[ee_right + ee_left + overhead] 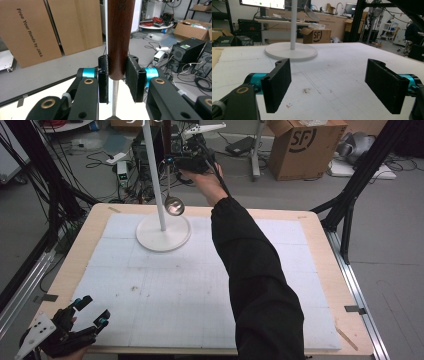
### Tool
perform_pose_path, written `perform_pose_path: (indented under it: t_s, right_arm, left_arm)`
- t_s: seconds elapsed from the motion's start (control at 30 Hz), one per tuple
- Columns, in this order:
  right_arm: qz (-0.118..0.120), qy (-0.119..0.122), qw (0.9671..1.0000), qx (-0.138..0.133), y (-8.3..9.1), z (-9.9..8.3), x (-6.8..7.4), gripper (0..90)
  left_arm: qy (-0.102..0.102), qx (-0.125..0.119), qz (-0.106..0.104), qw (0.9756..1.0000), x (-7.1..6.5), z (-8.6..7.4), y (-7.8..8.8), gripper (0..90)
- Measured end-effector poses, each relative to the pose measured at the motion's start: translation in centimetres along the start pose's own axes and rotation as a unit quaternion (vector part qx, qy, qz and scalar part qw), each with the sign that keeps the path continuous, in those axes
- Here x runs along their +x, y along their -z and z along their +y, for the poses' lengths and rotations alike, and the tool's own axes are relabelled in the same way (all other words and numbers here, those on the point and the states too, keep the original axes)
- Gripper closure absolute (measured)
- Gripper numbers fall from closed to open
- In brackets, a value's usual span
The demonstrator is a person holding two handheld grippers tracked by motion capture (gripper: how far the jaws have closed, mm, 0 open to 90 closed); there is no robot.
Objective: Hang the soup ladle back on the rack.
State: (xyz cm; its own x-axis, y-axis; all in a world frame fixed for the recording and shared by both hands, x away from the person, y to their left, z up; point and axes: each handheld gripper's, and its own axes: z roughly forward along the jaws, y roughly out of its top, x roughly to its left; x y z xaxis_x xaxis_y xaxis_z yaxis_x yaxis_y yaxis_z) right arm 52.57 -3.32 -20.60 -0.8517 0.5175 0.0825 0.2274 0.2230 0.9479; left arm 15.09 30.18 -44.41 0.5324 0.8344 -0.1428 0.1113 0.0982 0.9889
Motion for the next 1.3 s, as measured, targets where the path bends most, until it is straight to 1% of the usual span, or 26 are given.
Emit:
perform_pose_path:
  t_s: [0.17, 0.33, 0.37, 0.47, 0.57, 0.67, 0.77, 0.8, 0.9, 1.03, 1.2, 1.3]
  right_arm:
    - [0.000, -0.001, 1.0000, 0.003, -0.3, -0.1, 0.0, 73.3]
    - [-0.001, -0.002, 1.0000, 0.007, -0.6, -0.2, -0.1, 73.3]
    - [-0.002, -0.001, 1.0000, 0.007, -0.6, -0.1, -0.1, 73.3]
    - [0.003, -0.001, 1.0000, 0.003, -0.6, 0.1, 0.1, 73.3]
    - [0.002, 0.002, 1.0000, 0.004, -0.6, 0.4, 0.1, 73.3]
    - [0.001, -0.002, 1.0000, 0.008, -0.8, 0.4, 0.0, 73.3]
    - [0.001, 0.005, 0.9999, 0.016, -1.0, 0.2, 0.3, 73.3]
    - [0.001, 0.007, 0.9999, 0.015, -1.1, 0.2, 0.4, 73.3]
    - [0.004, 0.006, 0.9999, 0.010, -1.0, 0.3, 0.6, 73.3]
    - [0.003, 0.011, 0.9999, 0.008, -0.5, 0.2, 0.8, 73.3]
    - [0.004, 0.011, 0.9998, 0.014, 0.0, -0.4, 1.0, 73.3]
    - [0.004, 0.014, 0.9998, 0.015, 0.0, -0.3, 1.2, 73.3]
  left_arm:
    - [-0.003, 0.001, 0.001, 1.0000, 0.0, 0.0, 0.1, 21.7]
    - [0.000, -0.001, 0.001, 1.0000, 0.1, 0.0, 0.1, 21.7]
    - [0.002, -0.001, 0.001, 1.0000, 0.1, 0.0, 0.1, 21.7]
    - [0.000, 0.000, 0.000, 1.0000, 0.1, 0.0, 0.1, 21.7]
    - [0.000, 0.000, 0.000, 1.0000, 0.1, 0.0, 0.1, 21.7]
    - [0.000, -0.001, 0.001, 1.0000, 0.1, 0.0, 0.1, 21.7]
    - [0.000, -0.002, 0.001, 1.0000, 0.1, 0.1, 0.1, 21.7]
    - [0.000, -0.001, 0.001, 1.0000, 0.1, 0.1, 0.1, 21.7]
    - [0.000, -0.002, -0.001, 1.0000, 0.1, 0.0, 0.1, 21.7]
    - [0.004, -0.005, -0.001, 1.0000, 0.0, 0.0, 0.1, 21.7]
    - [-0.002, -0.001, -0.004, 1.0000, -0.1, 0.1, 0.0, 21.7]
    - [-0.004, 0.000, -0.004, 1.0000, -0.2, 0.1, 0.0, 21.7]
